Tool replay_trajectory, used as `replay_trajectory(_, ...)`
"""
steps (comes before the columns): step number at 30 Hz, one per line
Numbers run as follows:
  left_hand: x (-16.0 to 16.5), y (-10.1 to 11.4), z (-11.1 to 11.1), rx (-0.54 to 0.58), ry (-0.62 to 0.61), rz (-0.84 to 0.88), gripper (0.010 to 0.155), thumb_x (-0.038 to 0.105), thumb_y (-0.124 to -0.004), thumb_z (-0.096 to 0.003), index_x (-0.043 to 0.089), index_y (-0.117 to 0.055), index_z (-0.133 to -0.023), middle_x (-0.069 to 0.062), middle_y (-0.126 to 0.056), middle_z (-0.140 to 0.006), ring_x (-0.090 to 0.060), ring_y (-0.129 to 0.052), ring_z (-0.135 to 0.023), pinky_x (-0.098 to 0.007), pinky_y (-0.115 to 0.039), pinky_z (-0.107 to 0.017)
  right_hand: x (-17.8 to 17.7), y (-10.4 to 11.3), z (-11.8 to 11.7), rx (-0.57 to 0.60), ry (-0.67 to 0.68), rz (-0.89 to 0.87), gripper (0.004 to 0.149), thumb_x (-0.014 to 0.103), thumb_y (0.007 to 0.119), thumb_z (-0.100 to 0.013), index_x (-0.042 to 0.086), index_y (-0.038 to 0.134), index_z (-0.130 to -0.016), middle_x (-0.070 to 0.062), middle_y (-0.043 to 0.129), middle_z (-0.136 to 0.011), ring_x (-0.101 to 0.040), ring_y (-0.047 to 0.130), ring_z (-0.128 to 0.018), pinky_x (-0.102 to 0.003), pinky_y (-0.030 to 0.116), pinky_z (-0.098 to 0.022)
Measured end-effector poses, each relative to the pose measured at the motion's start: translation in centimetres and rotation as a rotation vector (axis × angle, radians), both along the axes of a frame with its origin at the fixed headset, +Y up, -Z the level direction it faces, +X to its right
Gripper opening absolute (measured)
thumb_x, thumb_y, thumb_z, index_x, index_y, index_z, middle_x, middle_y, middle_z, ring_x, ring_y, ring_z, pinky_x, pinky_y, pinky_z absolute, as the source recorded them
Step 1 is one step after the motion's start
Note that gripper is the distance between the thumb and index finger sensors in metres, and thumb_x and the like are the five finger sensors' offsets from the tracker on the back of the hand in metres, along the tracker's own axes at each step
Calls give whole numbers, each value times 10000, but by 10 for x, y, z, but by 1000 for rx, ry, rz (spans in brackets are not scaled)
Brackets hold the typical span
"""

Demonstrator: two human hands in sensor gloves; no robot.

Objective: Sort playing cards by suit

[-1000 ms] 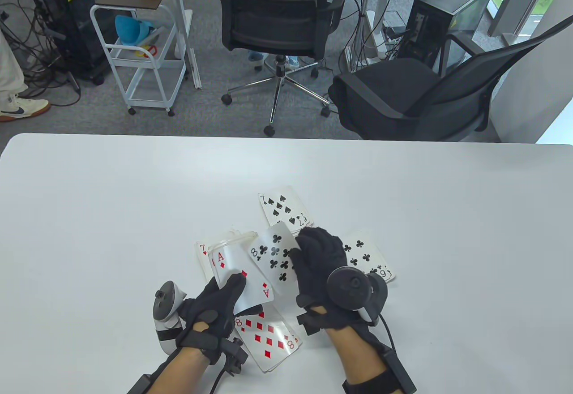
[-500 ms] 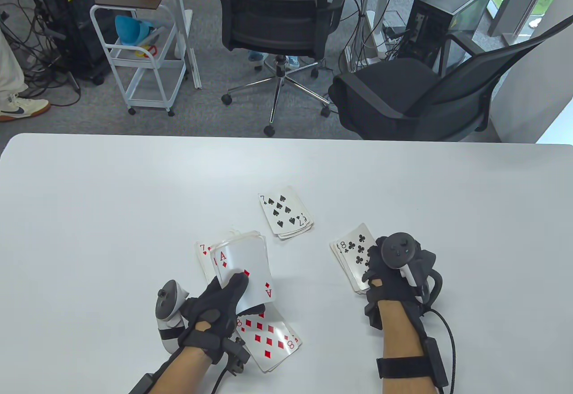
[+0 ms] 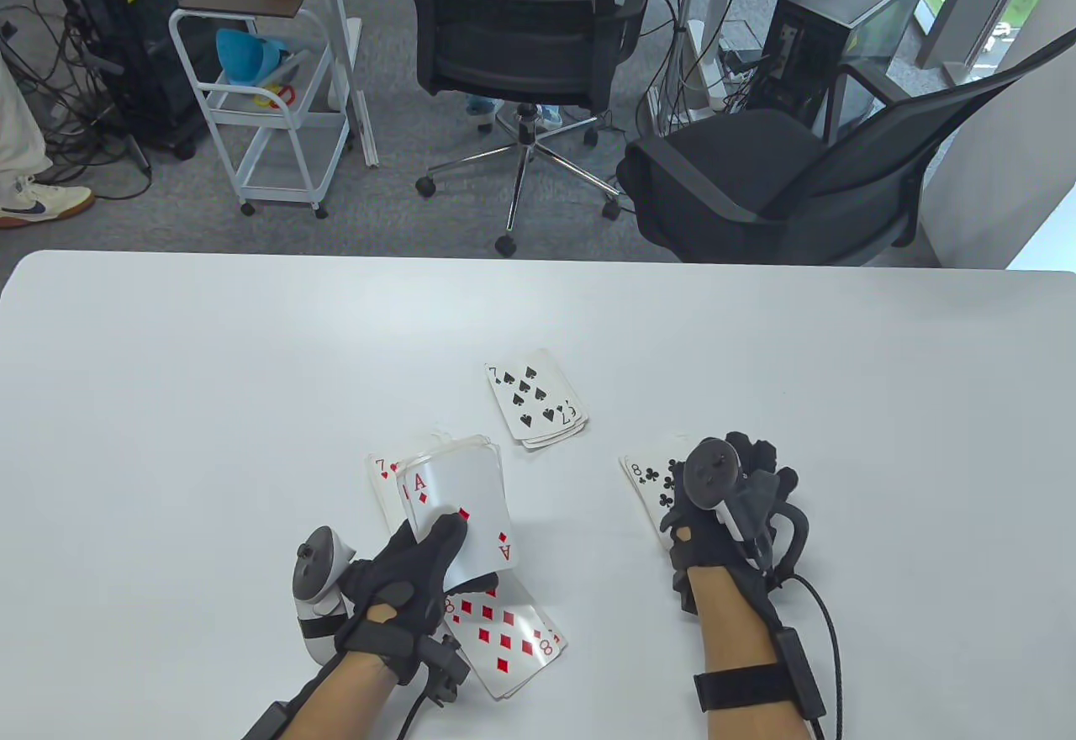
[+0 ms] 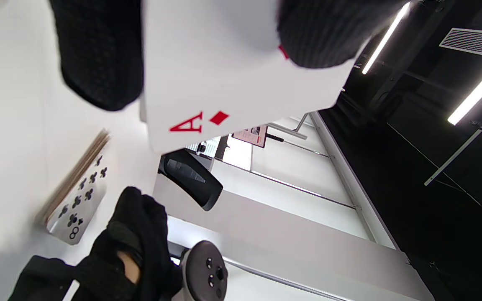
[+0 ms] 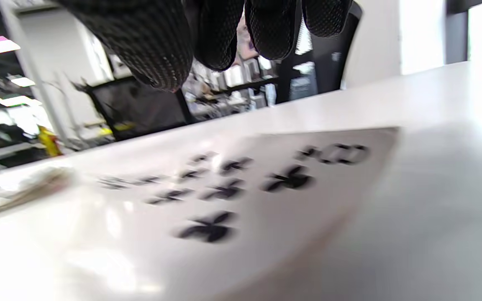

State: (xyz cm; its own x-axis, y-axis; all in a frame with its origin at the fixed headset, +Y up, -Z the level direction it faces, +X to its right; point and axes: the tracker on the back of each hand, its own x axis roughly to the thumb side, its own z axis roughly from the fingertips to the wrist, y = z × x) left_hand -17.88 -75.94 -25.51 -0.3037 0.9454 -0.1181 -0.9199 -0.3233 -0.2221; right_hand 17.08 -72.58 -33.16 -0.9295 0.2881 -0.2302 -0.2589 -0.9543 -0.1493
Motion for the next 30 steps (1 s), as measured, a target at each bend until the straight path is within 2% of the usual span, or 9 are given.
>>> replay_trajectory(7,0,0,0,-1,1,-13,530,487,-793,-536,243,-689,-995,-26,-852,-953,-291,-970,-802,-412,-946,-481,-54,24,23,222,310,-185,484,487,765,-555,156,726,-906,-179,554,-1096,-508,423,-1047,-753,317,-688)
replay_trajectory(10,-1,0,0,-2,2,-27,527,479,-799,-535,246,-690,-995,-23,-853,-953,-289,-971,-803,-412,-947,-482,-82,35,38,326,462,-326,484,501,755,-548,157,744,-888,-170,588,-1081,-500,454,-1043,-746,339,-692)
replay_trajectory(14,-4,0,-1,0,12,-49,520,472,-810,-532,258,-695,-992,-10,-858,-953,-280,-973,-805,-415,-943,-484,-107,42,54,384,567,-416,490,514,749,-541,155,753,-876,-161,616,-1066,-493,485,-1037,-740,358,-695)
replay_trajectory(20,-5,1,-1,5,21,-41,514,488,-825,-528,270,-717,-981,5,-880,-938,-270,-984,-793,-409,-945,-480,-132,40,67,356,654,-335,578,555,777,-526,154,675,-929,-162,565,-1089,-497,463,-1043,-744,349,-697)
replay_trajectory(24,-6,0,-1,1,39,-24,516,509,-824,-525,275,-730,-975,13,-893,-930,-270,-989,-786,-409,-947,-475,-137,35,69,352,652,-312,651,572,795,-515,143,590,-961,-171,524,-1092,-503,461,-1040,-745,349,-694)
replay_trajectory(30,-5,0,0,9,37,-15,516,511,-825,-523,274,-733,-972,11,-897,-925,-266,-995,-779,-406,-950,-471,-141,31,71,353,628,-315,663,585,809,-498,143,581,-937,-170,520,-1081,-500,480,-1032,-740,363,-696)
